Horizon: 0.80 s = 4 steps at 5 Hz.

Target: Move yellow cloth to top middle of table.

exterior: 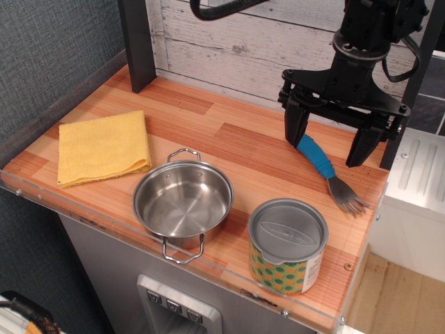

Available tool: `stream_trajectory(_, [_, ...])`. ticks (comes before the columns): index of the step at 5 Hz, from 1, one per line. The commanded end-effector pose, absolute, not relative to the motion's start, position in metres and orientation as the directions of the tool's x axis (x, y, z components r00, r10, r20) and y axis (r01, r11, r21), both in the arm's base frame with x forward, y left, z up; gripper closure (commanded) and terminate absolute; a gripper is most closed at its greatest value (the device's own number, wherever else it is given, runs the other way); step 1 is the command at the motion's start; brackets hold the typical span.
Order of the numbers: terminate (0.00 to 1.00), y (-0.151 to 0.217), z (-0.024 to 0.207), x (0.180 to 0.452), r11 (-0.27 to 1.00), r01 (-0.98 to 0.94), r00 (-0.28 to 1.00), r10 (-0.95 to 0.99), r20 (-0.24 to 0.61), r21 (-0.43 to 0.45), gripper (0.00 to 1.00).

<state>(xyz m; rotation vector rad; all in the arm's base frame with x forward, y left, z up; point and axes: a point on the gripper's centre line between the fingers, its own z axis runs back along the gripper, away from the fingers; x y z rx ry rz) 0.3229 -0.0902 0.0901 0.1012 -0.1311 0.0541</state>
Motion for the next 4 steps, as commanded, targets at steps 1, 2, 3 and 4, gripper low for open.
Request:
stream_trajectory(1, [0.00,-0.090,0.090,0.323,0.993,-0.060,0.990,0.047,0.133,0.097,0.00])
stream_trajectory(2, [0.00,-0.069,0.092,0.323,0.990,-0.114,0.980,0.098,0.173,0.080,0.00])
stream_trajectory(3, [0.00,-0.042,0.097,0.318,0.976,-0.192,0.966,0.170,0.193,0.100,0.00])
stream_trajectory(4, [0.00,-0.002,0.105,0.312,0.942,-0.323,0.930,0.298,0.215,0.090,0.00])
